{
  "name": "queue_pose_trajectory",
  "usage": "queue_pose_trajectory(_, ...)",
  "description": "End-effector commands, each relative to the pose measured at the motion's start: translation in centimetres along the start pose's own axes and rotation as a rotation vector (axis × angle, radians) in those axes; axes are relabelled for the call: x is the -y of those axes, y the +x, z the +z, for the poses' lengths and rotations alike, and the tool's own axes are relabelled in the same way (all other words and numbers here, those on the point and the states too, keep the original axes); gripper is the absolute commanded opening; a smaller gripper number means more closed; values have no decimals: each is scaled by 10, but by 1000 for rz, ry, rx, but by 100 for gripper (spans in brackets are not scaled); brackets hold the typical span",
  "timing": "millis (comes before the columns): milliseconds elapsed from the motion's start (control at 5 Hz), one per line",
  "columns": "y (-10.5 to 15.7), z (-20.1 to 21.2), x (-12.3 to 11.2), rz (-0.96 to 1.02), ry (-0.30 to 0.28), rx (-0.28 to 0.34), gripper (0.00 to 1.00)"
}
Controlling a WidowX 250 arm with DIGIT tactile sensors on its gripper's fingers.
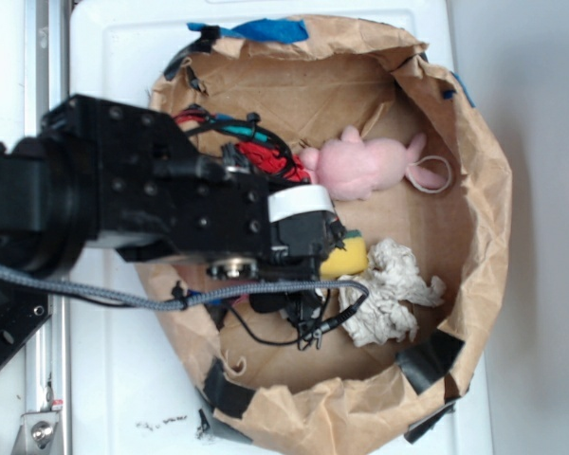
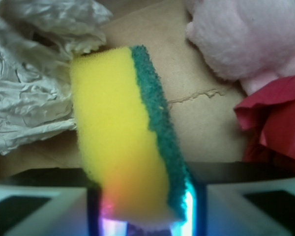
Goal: Grab the green sponge.
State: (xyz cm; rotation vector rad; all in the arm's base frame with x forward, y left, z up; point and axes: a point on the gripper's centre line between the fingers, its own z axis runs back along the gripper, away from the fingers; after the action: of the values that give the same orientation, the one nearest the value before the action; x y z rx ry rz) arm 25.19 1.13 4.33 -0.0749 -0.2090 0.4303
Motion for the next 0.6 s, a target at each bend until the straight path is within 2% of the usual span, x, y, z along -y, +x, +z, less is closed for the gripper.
queue_pose_trajectory(0, -3, 24, 2, -43, -39, 55, 0)
queue_pose_trajectory(200, -3, 29, 5, -75, -44, 54, 0)
queue_pose_trajectory(400, 3, 44, 10, -157, -55, 4, 0)
